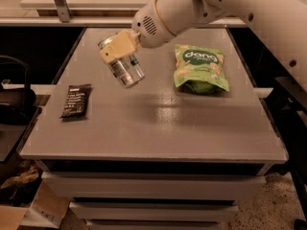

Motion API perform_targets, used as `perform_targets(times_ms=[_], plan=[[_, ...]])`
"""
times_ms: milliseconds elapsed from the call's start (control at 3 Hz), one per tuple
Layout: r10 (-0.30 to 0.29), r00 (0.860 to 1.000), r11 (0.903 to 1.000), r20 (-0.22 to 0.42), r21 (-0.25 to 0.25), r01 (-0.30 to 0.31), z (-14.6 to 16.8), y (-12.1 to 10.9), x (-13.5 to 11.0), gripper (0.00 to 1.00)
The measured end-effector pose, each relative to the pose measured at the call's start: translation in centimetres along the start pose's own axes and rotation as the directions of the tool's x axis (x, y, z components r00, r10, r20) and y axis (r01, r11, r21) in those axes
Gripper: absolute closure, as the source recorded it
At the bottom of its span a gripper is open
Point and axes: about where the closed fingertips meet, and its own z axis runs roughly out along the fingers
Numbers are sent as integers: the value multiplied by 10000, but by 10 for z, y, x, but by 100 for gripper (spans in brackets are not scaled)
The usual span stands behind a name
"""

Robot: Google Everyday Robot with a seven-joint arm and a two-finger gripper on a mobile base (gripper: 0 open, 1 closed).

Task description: Place 7up can upright

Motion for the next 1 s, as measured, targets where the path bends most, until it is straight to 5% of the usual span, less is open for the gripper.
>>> perform_targets(times_ms=[333,667,1000], plan=[[-428,9988,9986,250,-287,435,5,5,11,100],[-1197,9860,9887,1164,-759,1290,13,20,25,100],[-1926,9607,9712,1999,-1009,2157,17,37,27,100]])
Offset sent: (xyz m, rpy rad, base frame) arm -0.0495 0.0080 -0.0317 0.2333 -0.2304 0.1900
